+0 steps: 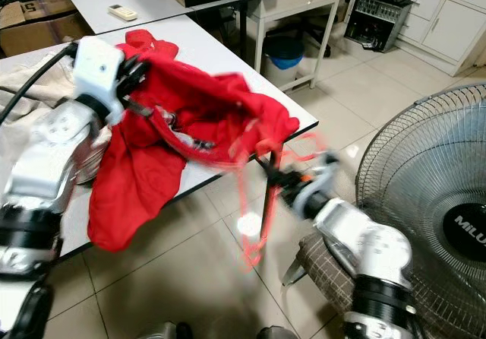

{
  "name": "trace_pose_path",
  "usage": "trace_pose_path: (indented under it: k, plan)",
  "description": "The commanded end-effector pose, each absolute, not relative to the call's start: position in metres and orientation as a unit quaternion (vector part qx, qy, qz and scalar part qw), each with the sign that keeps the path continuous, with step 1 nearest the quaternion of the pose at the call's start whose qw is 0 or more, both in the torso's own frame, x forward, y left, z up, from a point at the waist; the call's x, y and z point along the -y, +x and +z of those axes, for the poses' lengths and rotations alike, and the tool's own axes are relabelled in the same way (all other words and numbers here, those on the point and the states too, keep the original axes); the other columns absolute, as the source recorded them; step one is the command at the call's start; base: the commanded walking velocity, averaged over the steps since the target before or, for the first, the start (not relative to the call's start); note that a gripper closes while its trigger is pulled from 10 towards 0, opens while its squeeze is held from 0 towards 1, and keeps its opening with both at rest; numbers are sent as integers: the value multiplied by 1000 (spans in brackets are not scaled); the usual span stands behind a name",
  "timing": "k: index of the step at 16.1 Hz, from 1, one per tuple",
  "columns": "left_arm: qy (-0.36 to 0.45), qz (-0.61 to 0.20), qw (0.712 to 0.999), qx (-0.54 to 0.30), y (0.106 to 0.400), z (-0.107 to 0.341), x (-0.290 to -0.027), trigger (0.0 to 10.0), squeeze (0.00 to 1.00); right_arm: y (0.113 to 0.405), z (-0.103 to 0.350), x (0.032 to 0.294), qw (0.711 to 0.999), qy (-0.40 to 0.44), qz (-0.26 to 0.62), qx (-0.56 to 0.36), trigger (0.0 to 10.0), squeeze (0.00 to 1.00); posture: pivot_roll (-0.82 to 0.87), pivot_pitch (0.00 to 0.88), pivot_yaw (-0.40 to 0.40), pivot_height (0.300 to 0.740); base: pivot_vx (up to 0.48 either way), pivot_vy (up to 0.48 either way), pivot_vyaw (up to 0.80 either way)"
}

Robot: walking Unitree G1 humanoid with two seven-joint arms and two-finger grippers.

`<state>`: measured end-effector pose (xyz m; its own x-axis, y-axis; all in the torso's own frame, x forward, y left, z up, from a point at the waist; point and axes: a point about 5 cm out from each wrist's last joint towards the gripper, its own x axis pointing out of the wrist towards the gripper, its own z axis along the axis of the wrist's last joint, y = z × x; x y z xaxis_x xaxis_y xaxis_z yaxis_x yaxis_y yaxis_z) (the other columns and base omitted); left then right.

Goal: Hang hanger

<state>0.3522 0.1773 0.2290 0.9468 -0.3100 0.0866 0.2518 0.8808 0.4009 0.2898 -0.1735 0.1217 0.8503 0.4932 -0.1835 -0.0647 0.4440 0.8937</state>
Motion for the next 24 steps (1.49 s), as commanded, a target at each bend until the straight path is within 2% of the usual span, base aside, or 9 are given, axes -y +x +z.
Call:
trace_pose_path:
  k: [1,7,10,12,14,16,19,22,24]
  plan:
    - [218,-143,962,77,349,230,-183,0,0,295,135,193,833,513,120,-169,10000,0,-171,53,34,740,0,0,0]
    - [199,-310,928,64,323,201,-133,0,0,319,124,150,795,558,95,-219,10000,0,-159,55,42,740,0,0,0]
    - [228,-402,887,-3,303,176,-130,0,0,341,148,140,752,632,107,-154,10000,0,-134,55,40,740,0,0,0]
    - [222,-434,873,-25,296,169,-127,0,0,347,153,133,747,637,119,-147,10000,0,-125,54,44,740,0,0,0]
    - [144,-501,852,-48,280,167,-112,0,0,357,159,121,751,635,130,-128,10000,0,-114,50,48,740,0,0,0]
    - [127,-526,839,-55,274,167,-106,0,0,363,159,117,748,640,122,-125,10000,0,-108,46,49,740,0,0,0]
    - [-25,-534,844,-36,276,182,-80,0,0,372,165,99,761,624,137,-108,10000,0,-103,38,49,740,0,0,0]
    - [-128,-553,823,-27,272,201,-61,0,0,375,165,84,782,596,147,-107,10000,0,-102,35,50,740,0,0,0]
    - [-176,-536,825,-28,278,209,-57,0,0,376,161,77,798,576,142,-104,10000,0,-102,34,51,740,0,0,0]
